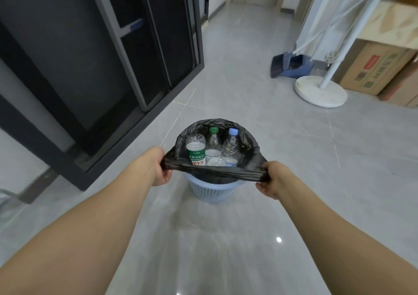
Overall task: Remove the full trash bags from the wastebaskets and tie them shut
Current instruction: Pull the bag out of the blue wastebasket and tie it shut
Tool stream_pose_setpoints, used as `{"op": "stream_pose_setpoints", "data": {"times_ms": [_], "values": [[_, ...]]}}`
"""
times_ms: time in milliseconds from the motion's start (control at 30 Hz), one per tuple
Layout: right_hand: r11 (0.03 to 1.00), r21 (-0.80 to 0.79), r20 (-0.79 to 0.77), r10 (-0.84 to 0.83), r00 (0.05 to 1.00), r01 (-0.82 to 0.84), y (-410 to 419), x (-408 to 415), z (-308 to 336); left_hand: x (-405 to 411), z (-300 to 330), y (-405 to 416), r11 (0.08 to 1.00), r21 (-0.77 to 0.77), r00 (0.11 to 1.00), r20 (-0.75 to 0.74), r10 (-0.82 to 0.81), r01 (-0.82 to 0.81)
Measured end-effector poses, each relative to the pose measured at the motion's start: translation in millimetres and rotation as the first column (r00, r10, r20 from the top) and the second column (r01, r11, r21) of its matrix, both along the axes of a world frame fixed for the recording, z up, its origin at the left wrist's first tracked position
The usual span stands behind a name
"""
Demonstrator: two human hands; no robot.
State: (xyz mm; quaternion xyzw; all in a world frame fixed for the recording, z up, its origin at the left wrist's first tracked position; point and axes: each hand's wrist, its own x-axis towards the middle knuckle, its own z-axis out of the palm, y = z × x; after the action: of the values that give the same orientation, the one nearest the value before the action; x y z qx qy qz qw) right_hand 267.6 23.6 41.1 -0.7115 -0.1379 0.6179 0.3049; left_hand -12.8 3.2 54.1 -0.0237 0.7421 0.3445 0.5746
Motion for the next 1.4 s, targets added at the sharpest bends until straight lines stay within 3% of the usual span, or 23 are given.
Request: {"op": "stream_pose_setpoints", "data": {"times_ms": [133, 200, 300, 367, 433, 500, 600, 733, 967, 1200, 1400], "values": [[0.982, 0.165, -0.013, -0.087, 0.996, 0.088, 12.2, -2.4, 17.1, 4.6, 18.1, 17.5, 0.983, 0.117, 0.989, 0.065, 0.133, -0.139], [0.959, 0.266, -0.043, -0.093, 0.995, 0.101, 18.7, -4.4, 25.9, 9.8, 22.0, 24.0, 0.978, 0.184, 0.993, 0.087, 0.085, -0.100], [0.914, 0.394, -0.082, -0.067, 0.994, 0.094, 23.5, -4.6, 35.5, 18.7, 20.2, 30.5, 0.953, 0.293, 0.992, -0.115, -0.052, 0.084], [0.884, 0.442, -0.164, -0.086, 0.983, 0.151, 27.4, -2.5, 41.9, 21.0, 17.9, 36.5, 0.905, 0.409, 0.953, -0.304, 0.013, 0.118], [0.859, 0.456, -0.305, -0.093, 0.948, 0.231, 34.5, 1.2, 49.9, 21.2, 19.4, 42.9, 0.834, 0.541, 0.930, -0.351, 0.110, 0.105], [0.848, 0.459, -0.419, -0.057, 0.906, 0.265, 40.3, 4.9, 59.1, 23.4, 24.6, 47.0, 0.764, 0.639, 0.943, -0.299, 0.143, 0.087], [0.829, 0.453, -0.541, -0.038, 0.840, 0.329, 43.3, 8.2, 71.6, 29.0, 38.0, 50.9, 0.662, 0.748, 0.979, -0.100, 0.180, -0.045], [0.797, 0.469, -0.615, -0.015, 0.788, 0.381, 40.9, 2.5, 96.5, 33.1, 61.9, 51.7, 0.579, 0.772, 0.961, 0.162, 0.223, -0.264], [0.719, 0.573, -0.621, 0.068, 0.781, 0.394, 29.7, -6.6, 167.8, 48.3, 134.9, 47.1, 0.470, 0.824, 0.948, 0.265, 0.175, -0.317], [0.518, 0.702, -0.625, 0.118, 0.772, 0.489, 11.9, 19.5, 246.1, 91.3, 225.2, 29.9, 0.367, 0.864, 0.927, 0.374, -0.008, -0.345], [0.349, 0.769, -0.558, -0.040, 0.829, 0.535, -2.0, 67.9, 277.8, 166.4, 244.0, 9.4, 0.412, 0.887, 0.898, 0.340, -0.279, -0.208]]}}
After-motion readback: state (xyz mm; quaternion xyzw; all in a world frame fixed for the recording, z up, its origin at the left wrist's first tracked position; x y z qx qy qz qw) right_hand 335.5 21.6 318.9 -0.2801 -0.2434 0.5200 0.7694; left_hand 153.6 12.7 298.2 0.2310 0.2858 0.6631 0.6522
